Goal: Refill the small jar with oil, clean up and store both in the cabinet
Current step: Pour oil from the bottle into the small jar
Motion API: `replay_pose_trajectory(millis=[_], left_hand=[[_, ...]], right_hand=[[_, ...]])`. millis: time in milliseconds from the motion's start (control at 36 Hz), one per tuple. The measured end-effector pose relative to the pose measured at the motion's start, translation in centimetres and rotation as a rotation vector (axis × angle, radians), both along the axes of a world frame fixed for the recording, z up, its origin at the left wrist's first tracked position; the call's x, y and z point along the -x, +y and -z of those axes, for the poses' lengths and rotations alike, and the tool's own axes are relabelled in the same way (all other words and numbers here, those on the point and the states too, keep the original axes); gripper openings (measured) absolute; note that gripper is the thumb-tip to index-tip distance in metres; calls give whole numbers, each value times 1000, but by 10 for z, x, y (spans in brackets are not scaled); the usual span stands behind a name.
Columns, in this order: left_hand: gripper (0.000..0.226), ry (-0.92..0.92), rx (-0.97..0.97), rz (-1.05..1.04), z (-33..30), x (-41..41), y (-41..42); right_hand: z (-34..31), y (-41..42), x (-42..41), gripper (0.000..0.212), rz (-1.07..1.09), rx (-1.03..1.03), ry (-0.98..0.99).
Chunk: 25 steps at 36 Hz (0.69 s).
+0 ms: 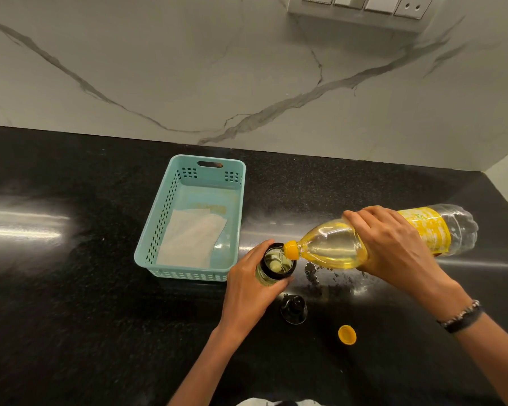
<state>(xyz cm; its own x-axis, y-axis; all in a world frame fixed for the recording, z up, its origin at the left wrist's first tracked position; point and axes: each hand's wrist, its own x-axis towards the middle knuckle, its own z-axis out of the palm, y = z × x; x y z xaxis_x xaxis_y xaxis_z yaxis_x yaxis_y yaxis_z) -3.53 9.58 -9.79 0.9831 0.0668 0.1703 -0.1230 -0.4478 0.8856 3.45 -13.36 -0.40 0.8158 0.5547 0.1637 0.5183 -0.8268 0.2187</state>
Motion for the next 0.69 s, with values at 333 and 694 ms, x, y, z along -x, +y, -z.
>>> replay_pose_trajectory(millis=[333, 694], left_hand=[[66, -17, 9, 0, -4, 0, 0], [66, 11, 9, -14, -3, 1, 0]], right_hand=[[0, 0, 0, 82, 9, 4, 14], [0, 0, -1, 83, 15, 7, 8]])
